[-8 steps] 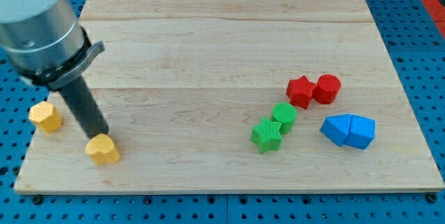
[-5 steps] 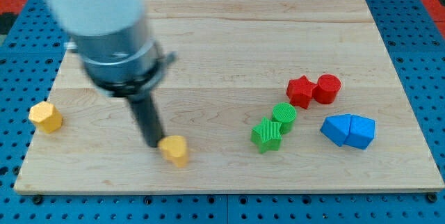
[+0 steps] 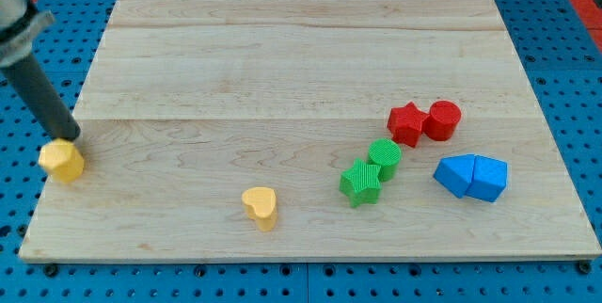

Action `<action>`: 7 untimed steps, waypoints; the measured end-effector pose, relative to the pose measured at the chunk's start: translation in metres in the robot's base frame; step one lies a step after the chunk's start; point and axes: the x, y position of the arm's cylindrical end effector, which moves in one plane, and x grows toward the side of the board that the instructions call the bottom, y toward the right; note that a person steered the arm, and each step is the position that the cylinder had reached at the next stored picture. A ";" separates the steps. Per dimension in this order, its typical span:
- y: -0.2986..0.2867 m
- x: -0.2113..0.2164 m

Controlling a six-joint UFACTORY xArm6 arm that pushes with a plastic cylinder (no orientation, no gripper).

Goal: Push the yellow hexagon closer to yellow heart

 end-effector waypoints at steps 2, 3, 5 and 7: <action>-0.037 0.032; -0.031 0.078; 0.062 0.059; 0.044 0.022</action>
